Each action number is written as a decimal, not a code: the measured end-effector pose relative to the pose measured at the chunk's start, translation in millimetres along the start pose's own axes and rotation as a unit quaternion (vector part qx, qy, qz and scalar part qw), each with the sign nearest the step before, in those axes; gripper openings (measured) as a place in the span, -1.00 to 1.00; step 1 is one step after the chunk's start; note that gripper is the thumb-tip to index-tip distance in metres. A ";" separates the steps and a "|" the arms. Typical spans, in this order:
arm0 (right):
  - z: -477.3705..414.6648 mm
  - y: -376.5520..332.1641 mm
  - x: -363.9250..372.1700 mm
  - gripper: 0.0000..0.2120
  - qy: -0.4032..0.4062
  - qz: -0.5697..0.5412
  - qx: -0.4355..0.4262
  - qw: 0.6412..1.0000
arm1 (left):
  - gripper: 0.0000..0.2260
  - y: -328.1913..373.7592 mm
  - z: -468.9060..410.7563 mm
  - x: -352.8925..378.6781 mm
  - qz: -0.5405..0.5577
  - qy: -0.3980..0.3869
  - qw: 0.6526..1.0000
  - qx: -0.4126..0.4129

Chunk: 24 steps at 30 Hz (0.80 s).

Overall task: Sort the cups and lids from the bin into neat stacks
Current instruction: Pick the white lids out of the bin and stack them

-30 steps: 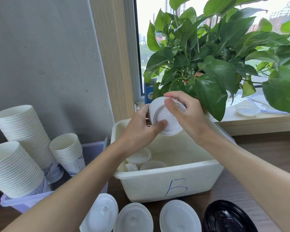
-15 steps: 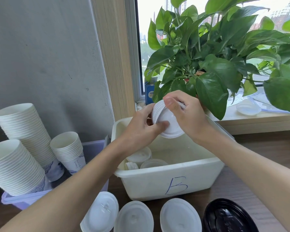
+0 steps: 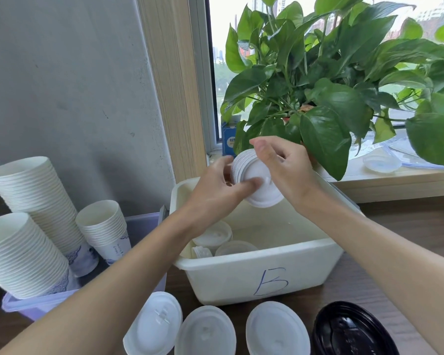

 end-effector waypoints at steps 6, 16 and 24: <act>2.3 -1.8 -1.2 -0.63 -0.040 0.018 0.014 0.999 | -0.64 -4.0 -1.2 -2.3 -0.009 -0.008 1.000 0.000; 1.4 0.7 0.8 -0.80 -0.040 0.033 -0.019 0.998 | -0.62 -2.6 -0.9 -4.1 0.007 -0.031 0.999 0.020; -3.7 3.0 0.7 -0.77 0.051 -0.003 0.037 0.998 | -0.44 -0.8 -2.8 -1.3 0.015 -0.020 0.998 -0.062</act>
Point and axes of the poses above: each hand's wrist, its own z-axis away from the middle knuckle, its own x-axis out of the palm, y = z × x, the point moved 1 cm from there along -z, towards the middle knuckle, and after that the axes turned 9 degrees about y, right-handed, at the moved point
